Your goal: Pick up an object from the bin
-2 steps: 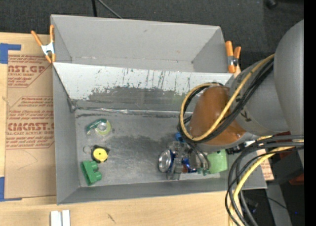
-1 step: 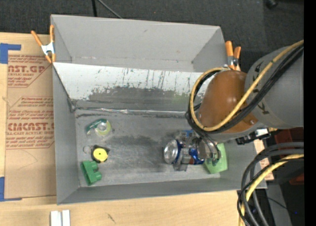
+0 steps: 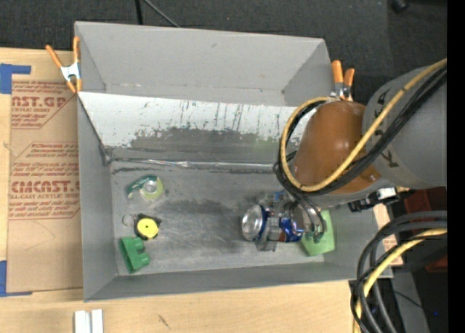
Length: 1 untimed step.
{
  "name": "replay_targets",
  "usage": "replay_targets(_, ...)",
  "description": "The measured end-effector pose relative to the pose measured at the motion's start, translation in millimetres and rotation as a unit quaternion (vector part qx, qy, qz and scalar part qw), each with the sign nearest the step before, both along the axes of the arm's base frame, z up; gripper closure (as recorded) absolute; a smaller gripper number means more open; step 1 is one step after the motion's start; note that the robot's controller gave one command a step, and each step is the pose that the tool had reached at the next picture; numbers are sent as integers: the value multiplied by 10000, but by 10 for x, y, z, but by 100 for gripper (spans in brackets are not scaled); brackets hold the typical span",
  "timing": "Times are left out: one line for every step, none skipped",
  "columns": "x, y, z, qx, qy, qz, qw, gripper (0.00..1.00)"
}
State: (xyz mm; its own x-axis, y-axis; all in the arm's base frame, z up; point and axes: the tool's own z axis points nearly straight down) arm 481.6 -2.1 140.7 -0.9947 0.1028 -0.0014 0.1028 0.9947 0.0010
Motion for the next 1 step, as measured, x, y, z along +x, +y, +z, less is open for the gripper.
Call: replay_targets(10,4,490,-1,-20,3,10000,100)
